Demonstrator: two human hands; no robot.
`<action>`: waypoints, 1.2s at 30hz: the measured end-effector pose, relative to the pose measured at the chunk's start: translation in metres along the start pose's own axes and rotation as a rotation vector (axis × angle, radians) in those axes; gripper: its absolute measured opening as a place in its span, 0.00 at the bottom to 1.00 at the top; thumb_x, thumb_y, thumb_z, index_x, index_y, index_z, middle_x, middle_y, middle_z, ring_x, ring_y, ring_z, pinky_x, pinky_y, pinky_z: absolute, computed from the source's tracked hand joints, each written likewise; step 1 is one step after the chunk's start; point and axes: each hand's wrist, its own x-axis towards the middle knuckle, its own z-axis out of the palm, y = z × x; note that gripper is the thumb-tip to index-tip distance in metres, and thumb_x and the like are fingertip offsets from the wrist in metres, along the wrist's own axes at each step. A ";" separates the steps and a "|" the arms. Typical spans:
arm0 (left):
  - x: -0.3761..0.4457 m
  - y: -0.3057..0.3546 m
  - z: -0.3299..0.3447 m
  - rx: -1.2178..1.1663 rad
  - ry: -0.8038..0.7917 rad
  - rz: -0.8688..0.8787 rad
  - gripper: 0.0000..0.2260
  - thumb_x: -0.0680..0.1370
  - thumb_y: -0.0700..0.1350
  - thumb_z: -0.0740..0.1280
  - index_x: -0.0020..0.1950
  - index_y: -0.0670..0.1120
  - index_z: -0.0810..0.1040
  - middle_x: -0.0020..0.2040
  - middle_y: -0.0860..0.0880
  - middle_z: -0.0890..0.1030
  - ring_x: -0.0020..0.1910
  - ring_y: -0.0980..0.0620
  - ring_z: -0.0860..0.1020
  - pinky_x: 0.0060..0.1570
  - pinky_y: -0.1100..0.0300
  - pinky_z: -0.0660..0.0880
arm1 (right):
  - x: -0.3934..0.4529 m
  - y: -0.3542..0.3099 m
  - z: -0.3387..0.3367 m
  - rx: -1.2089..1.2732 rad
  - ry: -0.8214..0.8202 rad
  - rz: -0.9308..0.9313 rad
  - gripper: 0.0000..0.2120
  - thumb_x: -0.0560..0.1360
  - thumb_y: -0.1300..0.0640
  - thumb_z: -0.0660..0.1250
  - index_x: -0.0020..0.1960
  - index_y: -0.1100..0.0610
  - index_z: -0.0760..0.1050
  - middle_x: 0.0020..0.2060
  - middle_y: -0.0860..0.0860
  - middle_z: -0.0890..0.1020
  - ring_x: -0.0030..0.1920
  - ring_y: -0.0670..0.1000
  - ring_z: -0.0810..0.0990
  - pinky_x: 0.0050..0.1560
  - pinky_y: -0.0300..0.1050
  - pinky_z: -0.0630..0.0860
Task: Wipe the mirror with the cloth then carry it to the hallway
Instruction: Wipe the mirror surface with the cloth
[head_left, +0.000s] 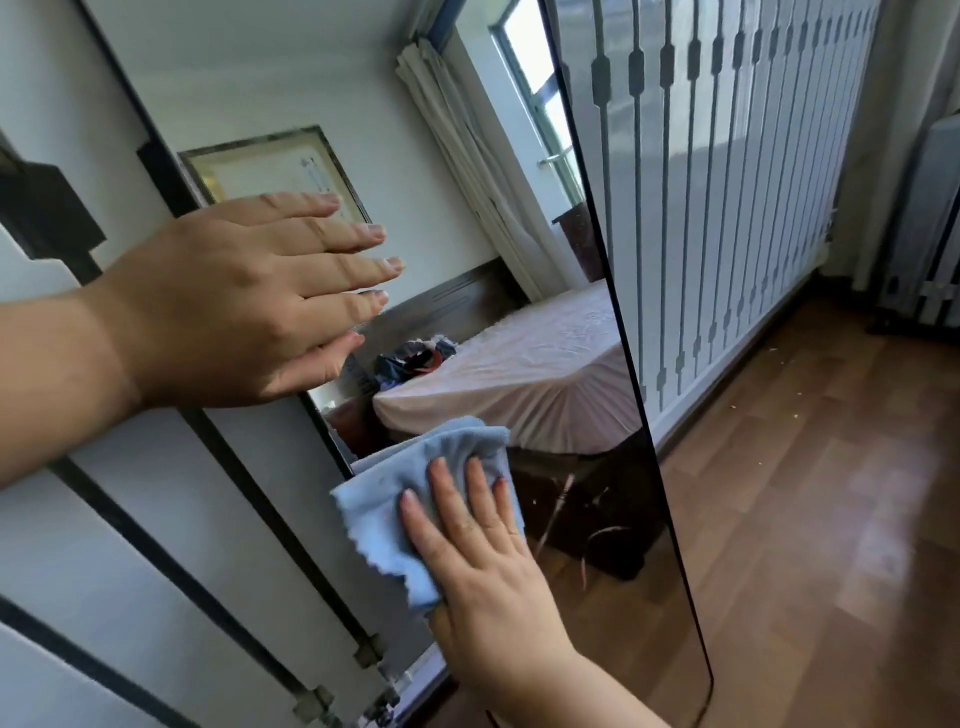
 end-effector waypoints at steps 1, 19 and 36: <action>0.001 0.001 -0.001 0.003 -0.001 0.001 0.16 0.85 0.48 0.70 0.68 0.41 0.88 0.73 0.41 0.86 0.75 0.37 0.82 0.79 0.34 0.74 | -0.002 0.011 -0.002 0.010 0.000 0.065 0.40 0.80 0.52 0.65 0.88 0.47 0.52 0.89 0.52 0.52 0.88 0.61 0.48 0.86 0.65 0.47; 0.005 0.005 -0.006 0.003 -0.011 0.000 0.14 0.85 0.44 0.69 0.67 0.41 0.89 0.73 0.41 0.86 0.74 0.37 0.83 0.78 0.33 0.75 | 0.034 -0.023 -0.017 0.004 -0.057 0.057 0.41 0.80 0.47 0.63 0.88 0.47 0.50 0.89 0.53 0.48 0.88 0.63 0.42 0.85 0.66 0.43; 0.013 0.042 -0.008 -0.026 -0.118 0.014 0.19 0.87 0.48 0.66 0.74 0.40 0.84 0.81 0.37 0.78 0.80 0.33 0.77 0.80 0.31 0.70 | -0.029 0.092 -0.001 0.453 0.249 1.304 0.33 0.91 0.50 0.54 0.88 0.61 0.43 0.89 0.58 0.49 0.88 0.55 0.43 0.85 0.53 0.45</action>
